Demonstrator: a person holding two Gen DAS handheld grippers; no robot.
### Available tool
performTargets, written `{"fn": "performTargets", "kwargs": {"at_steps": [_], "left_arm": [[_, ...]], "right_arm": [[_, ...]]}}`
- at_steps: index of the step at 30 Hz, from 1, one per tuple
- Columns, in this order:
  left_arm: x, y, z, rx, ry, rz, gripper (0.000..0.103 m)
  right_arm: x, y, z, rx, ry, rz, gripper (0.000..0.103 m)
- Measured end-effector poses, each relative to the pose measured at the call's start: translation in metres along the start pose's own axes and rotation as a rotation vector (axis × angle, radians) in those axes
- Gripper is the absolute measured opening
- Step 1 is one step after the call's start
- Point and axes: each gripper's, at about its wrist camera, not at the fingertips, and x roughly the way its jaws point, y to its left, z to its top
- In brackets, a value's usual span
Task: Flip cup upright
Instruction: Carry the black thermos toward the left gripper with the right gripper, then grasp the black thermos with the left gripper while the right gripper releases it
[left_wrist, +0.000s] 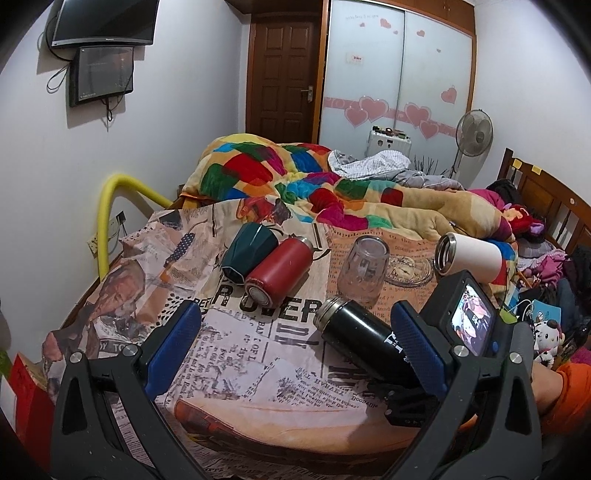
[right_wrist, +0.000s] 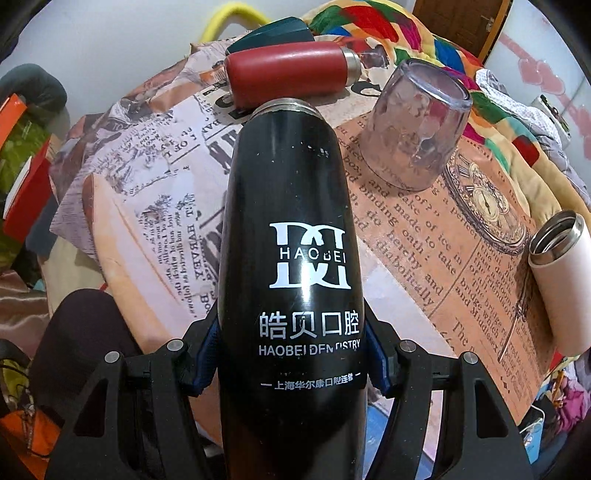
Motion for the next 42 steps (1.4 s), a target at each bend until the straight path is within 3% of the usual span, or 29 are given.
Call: {"fn": "performTargets", "kwargs": {"at_steps": [8,11,15,18,23,25,34,42], "left_arm": [[0.003,-0.003,-0.002,0.004,0.015,0.026,0.103],[0.011,-0.002,-0.003,-0.014,0.057,0.015,0.103],[0.031,-0.004,-0.007,-0.044,0.151,-0.029,0.103],[0.058,-0.010,-0.018,-0.061,0.274,-0.089,0.103],[0.097,-0.029,-0.041,-0.124,0.463,-0.184,0.099],[0.106,-0.035,-0.045,-0.135,0.505,-0.195,0.095],[0.139,-0.042,-0.049,-0.164,0.597,-0.115,0.092],[0.162,-0.049,-0.049,-0.166,0.631,-0.056,0.076]], "right_arm": [[-0.004,0.004,0.000,0.010,0.001,0.007,0.062],[-0.015,0.003,-0.004,0.012,-0.016,0.016,0.062],[-0.046,0.000,-0.017,0.020,-0.074,-0.006,0.063],[-0.068,-0.011,-0.030,0.065,-0.125,-0.024,0.065],[-0.103,-0.025,-0.055,0.153,-0.228,-0.124,0.076],[-0.114,-0.030,-0.067,0.198,-0.269,-0.162,0.078],[-0.131,-0.035,-0.094,0.332,-0.363,-0.135,0.079],[-0.135,-0.041,-0.114,0.408,-0.404,-0.101,0.079]]}}
